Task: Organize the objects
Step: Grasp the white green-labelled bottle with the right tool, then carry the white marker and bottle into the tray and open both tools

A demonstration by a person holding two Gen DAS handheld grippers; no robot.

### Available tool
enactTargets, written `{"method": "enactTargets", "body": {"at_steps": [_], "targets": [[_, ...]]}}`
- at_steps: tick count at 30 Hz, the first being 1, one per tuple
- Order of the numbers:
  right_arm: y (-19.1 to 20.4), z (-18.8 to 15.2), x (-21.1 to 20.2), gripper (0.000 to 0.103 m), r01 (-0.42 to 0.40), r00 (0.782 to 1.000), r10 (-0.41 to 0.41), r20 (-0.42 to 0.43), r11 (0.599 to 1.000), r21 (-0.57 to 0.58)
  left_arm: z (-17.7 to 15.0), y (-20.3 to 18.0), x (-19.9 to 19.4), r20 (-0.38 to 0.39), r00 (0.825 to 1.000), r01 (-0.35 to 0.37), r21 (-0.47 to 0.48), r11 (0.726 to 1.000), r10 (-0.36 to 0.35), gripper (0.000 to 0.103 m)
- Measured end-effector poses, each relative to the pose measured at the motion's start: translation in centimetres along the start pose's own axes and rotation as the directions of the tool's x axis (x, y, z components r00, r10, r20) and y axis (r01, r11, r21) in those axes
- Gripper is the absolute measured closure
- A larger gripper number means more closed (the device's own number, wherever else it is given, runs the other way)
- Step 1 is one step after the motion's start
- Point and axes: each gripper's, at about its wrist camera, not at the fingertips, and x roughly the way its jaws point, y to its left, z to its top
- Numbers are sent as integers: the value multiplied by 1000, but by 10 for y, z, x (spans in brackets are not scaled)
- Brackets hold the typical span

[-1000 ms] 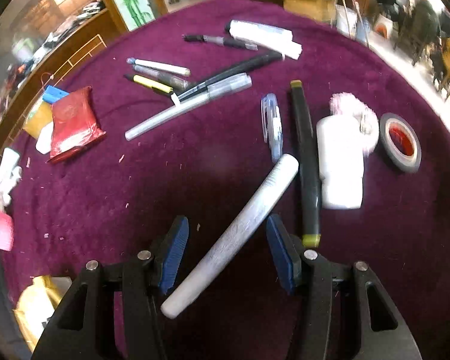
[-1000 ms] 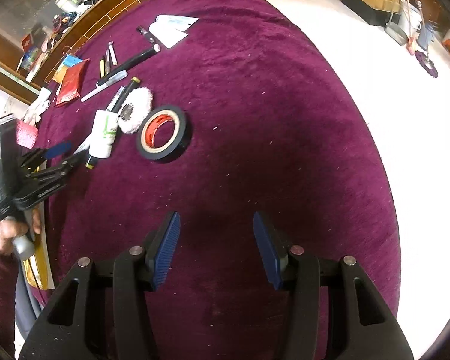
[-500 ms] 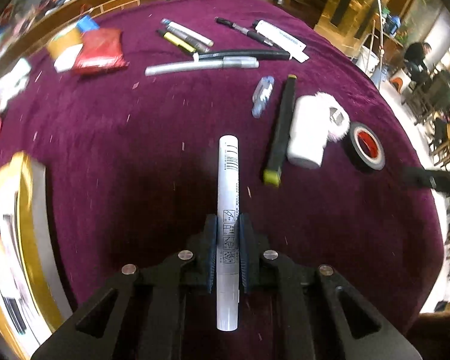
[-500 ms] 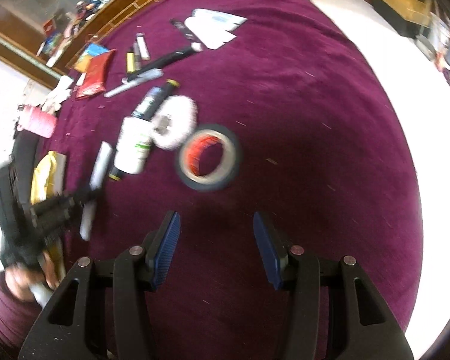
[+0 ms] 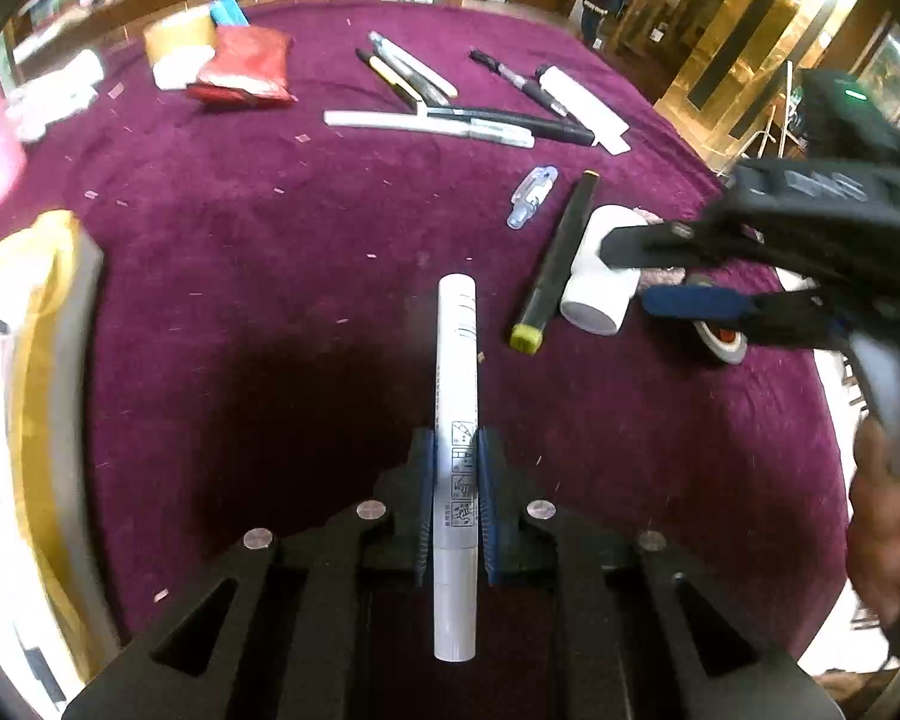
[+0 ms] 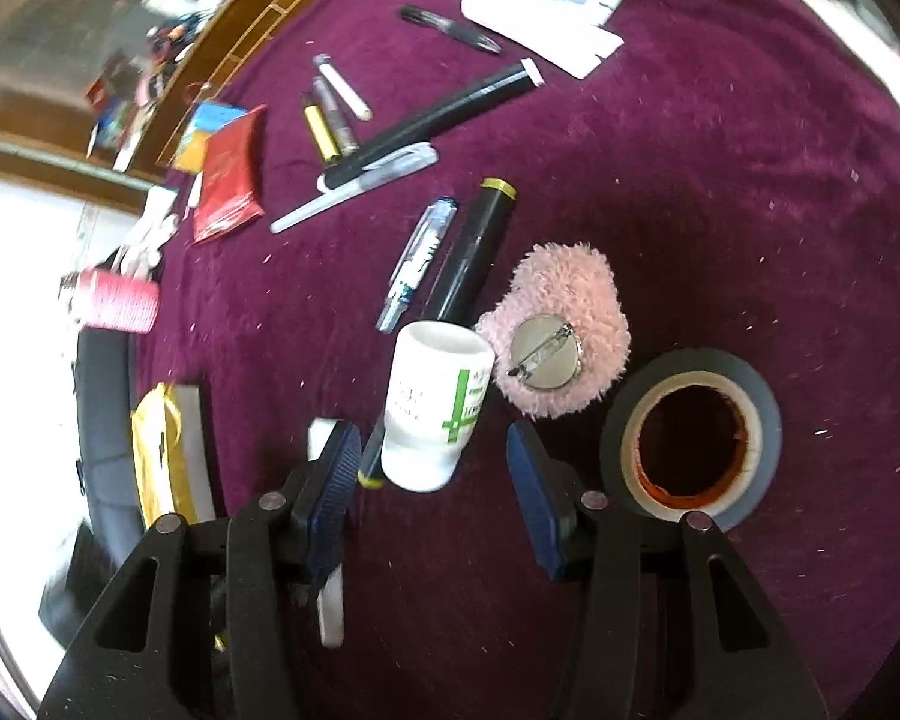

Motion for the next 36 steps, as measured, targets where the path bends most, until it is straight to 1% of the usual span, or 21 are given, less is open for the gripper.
{"method": "enactTargets", "body": {"at_steps": [4, 6, 7, 8, 13, 16, 17, 21, 24, 27, 29, 31, 33, 36], "targets": [[8, 3, 10, 54, 49, 998, -50, 32, 999, 20, -10, 13, -26, 35, 999, 35, -36, 999, -34, 92], [15, 4, 14, 55, 85, 994, -86, 62, 996, 18, -14, 20, -38, 54, 997, 56, -61, 997, -53, 92], [17, 5, 15, 67, 98, 993, -98, 71, 995, 10, -15, 25, -44, 62, 996, 66, -73, 995, -61, 92], [21, 5, 16, 72, 111, 991, -110, 75, 994, -2, -18, 30, -51, 71, 995, 80, -86, 993, -74, 92], [19, -1, 10, 72, 73, 995, -73, 72, 997, 6, -27, 58, -79, 112, 989, 111, -137, 984, -96, 92], [22, -10, 1, 72, 28, 997, -29, 70, 999, 16, -34, 83, -95, 135, 986, 124, -185, 975, -100, 92], [25, -14, -3, 72, -1, 998, 0, 67, 1000, 15, -37, 93, -101, 142, 985, 126, -202, 971, -98, 92], [50, -31, -11, 71, -70, 996, 71, 46, 997, -23, -56, 132, -123, 150, 988, 76, -260, 963, -37, 92], [81, -47, -9, 71, -125, 992, 126, 14, 990, -68, -74, 163, -131, 123, 992, -1, -300, 954, 40, 92], [121, -66, 2, 71, -169, 986, 166, -35, 977, -133, -92, 198, -131, 69, 993, -65, -365, 929, 96, 92], [149, -80, 15, 71, -194, 980, 181, -82, 964, -180, -103, 215, -130, 40, 993, -88, -391, 916, 112, 92], [175, -96, 33, 71, -225, 970, 199, -139, 953, -202, -112, 224, -128, 15, 992, -109, -391, 914, 125, 92], [194, -108, 46, 71, -226, 966, 188, -175, 946, -233, -117, 228, -121, -11, 991, -127, -379, 917, 133, 92], [223, -131, 68, 71, -216, 962, 152, -227, 932, -292, -120, 234, -112, -23, 994, -108, -378, 920, 108, 92]]}}
